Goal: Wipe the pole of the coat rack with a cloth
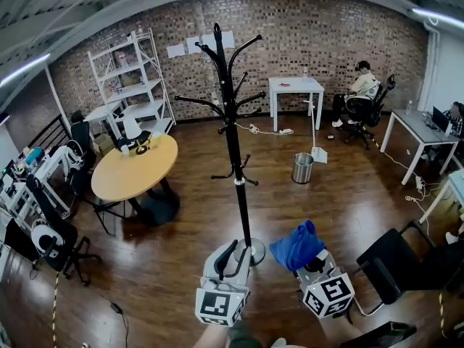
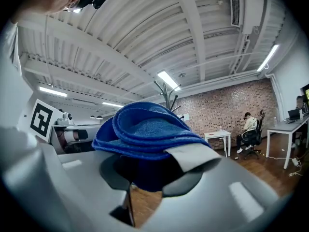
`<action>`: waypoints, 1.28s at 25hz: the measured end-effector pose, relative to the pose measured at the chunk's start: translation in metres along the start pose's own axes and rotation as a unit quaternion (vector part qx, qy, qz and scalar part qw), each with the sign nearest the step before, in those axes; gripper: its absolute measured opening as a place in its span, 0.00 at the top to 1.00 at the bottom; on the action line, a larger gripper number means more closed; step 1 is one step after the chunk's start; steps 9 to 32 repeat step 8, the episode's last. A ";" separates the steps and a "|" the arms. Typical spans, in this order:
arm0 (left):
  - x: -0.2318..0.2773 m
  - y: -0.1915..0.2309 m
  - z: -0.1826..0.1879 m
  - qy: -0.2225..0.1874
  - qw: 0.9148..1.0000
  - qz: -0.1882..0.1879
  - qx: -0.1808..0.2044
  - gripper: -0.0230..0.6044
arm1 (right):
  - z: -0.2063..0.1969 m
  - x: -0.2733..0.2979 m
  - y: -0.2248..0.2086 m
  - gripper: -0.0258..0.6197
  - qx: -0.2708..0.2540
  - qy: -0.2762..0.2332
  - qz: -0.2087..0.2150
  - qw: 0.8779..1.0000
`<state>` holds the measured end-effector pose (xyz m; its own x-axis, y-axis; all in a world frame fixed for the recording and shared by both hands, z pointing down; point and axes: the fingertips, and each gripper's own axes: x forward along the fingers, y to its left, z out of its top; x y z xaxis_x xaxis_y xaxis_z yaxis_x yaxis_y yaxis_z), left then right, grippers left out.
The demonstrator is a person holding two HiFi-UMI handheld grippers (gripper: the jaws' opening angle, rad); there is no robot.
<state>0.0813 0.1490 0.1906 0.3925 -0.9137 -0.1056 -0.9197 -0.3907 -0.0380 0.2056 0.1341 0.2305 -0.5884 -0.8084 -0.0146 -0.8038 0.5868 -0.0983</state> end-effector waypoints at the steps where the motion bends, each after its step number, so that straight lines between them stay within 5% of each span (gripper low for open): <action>1: -0.002 -0.003 0.000 -0.003 1.000 0.005 0.000 0.80 | 0.000 -0.004 0.000 0.79 0.002 -0.002 0.000 1.000; 4: -0.007 -0.010 0.000 -0.009 1.000 0.016 -0.006 0.77 | 0.001 -0.013 0.000 0.79 0.013 -0.009 -0.001 1.000; 8: -0.014 -0.028 -0.012 0.004 1.000 0.009 -0.012 0.53 | -0.002 -0.030 0.001 0.79 0.017 -0.016 -0.002 1.000; 32: -0.014 -0.028 -0.012 0.004 1.000 0.009 -0.012 0.53 | -0.002 -0.030 0.001 0.79 0.017 -0.016 -0.002 1.000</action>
